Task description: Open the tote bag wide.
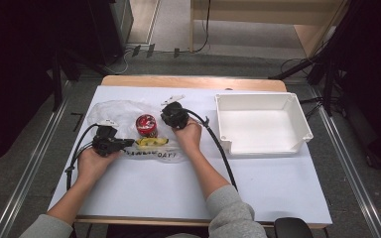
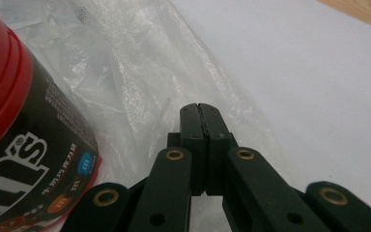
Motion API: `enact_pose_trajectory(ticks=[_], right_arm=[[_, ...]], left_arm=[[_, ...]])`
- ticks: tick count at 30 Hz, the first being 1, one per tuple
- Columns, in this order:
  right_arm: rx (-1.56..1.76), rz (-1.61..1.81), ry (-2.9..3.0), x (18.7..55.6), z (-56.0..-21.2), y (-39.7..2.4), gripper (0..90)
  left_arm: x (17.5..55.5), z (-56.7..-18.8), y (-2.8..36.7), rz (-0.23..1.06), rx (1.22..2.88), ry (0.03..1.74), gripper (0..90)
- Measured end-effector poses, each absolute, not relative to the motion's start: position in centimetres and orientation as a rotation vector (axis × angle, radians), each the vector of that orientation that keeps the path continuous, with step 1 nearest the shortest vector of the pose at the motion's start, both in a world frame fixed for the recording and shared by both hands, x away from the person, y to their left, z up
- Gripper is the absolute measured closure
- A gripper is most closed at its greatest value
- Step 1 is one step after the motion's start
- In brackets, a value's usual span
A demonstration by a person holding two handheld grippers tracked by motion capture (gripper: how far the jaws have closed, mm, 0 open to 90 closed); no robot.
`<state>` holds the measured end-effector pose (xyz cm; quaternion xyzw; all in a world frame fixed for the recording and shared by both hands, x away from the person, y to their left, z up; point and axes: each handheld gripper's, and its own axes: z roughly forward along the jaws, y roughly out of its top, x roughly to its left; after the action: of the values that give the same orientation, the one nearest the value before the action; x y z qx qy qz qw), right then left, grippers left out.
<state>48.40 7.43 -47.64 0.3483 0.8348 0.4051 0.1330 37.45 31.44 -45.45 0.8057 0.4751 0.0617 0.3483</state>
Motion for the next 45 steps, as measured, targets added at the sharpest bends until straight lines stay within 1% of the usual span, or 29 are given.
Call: enact_pose_trajectory(ticks=[12, 26, 36, 45], right_arm=[[1.038, 1.139, 2.372, 49.4, -47.7, 6.5, 90.0], [1.115, 1.118, 2.327, 51.0, -47.7, 5.1, 90.0], [1.15, 1.147, 2.353, 51.0, -47.5, 5.0, 90.0], [1.08, 1.227, 2.358, 50.2, -45.6, 4.8, 90.0]], left_arm=[[36.4, -45.6, 31.8, 0.15, 2.097, 1.226, 90.0], [33.9, -45.4, 31.9, 0.137, 2.146, 1.177, 90.0], [34.1, -45.5, 32.0, 0.135, 2.133, 1.184, 90.0], [34.3, -45.2, 31.9, 0.15, 2.119, 1.184, 90.0]])
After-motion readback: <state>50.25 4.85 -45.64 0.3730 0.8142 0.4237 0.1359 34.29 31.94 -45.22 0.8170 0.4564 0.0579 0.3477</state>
